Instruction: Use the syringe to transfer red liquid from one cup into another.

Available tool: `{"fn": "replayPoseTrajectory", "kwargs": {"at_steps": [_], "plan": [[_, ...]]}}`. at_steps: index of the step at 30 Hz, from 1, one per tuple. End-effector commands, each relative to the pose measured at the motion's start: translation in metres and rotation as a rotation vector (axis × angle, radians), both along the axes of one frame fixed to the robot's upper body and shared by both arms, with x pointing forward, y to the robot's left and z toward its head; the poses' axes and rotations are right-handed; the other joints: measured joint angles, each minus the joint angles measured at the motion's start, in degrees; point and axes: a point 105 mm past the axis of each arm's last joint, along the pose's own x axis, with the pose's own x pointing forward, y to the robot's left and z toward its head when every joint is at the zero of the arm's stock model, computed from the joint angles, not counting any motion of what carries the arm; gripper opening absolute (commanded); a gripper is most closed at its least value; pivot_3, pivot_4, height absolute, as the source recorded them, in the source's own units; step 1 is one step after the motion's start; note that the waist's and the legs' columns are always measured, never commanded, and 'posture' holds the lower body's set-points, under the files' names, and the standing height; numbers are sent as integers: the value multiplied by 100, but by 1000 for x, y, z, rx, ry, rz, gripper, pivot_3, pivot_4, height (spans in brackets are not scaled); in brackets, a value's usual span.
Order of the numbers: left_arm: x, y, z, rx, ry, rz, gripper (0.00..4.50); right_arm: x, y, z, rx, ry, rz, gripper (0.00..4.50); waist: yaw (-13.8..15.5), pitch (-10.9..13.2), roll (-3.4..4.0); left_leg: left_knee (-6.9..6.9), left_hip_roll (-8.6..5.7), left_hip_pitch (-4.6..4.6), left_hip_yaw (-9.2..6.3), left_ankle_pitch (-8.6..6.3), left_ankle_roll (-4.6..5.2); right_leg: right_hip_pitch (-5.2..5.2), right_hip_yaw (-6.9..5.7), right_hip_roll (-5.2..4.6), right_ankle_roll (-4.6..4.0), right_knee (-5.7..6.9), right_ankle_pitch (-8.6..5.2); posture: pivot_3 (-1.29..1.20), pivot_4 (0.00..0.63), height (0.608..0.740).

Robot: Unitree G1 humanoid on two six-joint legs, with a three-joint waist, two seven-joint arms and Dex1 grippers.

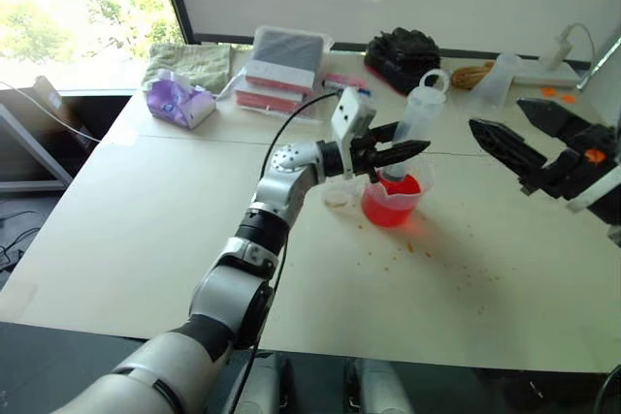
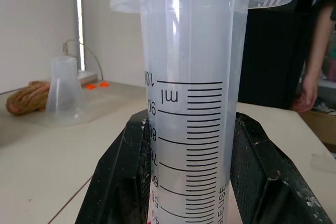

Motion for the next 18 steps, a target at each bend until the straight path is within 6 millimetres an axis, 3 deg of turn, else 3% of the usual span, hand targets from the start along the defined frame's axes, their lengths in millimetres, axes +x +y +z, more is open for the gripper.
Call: {"fn": "replayPoseTrajectory", "kwargs": {"at_steps": [1, 10, 18], "plan": [[0, -4, 11, -47, -76, 29, 1460, -4, 8, 14, 46, -17, 31, 4500, -1, 0, 0, 0, 0, -1, 0, -1, 2, 0, 0, 0, 0, -1, 0, 0, 150, 740], [-2, -11, -5, -27, -98, 40, 1460, 7, 29, 16, 121, 55, 29, 4500, -12, 0, 0, 0, 2, 0, 2, -2, 5, 0, -1, 3, 0, -2, 0, 0, 150, 740], [-4, -13, -8, -24, -105, 33, 1460, 33, 24, -4, 102, 135, -127, 4500, -7, 0, 0, 0, 3, -3, 3, -3, 6, 0, -3, 10, 0, -4, 0, 0, 150, 740]]}}
